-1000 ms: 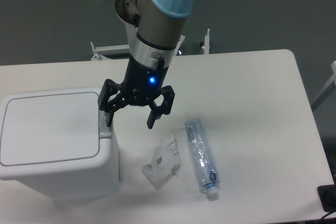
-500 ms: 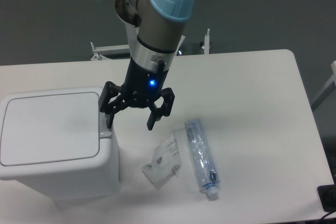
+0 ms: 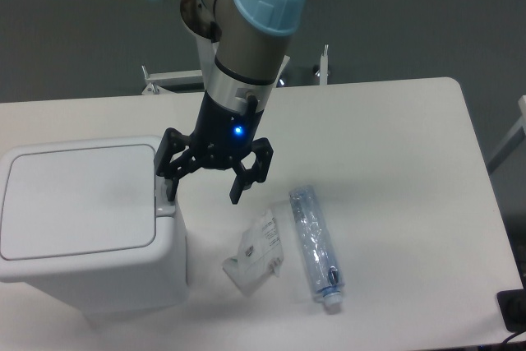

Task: Open the trash can
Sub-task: 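Press the gripper finger down on the trash can lid's button, then hold the gripper in place as the lid springs open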

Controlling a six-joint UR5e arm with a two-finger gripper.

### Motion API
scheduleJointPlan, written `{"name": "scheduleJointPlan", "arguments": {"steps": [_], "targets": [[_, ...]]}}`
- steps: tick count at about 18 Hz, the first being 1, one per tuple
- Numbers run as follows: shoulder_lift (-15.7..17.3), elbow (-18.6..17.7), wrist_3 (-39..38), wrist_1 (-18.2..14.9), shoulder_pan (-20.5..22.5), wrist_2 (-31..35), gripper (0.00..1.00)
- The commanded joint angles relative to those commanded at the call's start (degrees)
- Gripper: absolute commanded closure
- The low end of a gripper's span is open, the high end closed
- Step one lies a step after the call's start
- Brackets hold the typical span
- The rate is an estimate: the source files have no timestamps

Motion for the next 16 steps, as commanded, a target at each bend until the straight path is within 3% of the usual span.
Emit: {"name": "scheduleJointPlan", "arguments": {"steps": [7,16], "targets": [[-0.1,0.0,0.0,0.0,-0.1,0.0,0.0],[0.0,-1.4,-0.4,2.8,-0.4,0.0,0.0]]}}
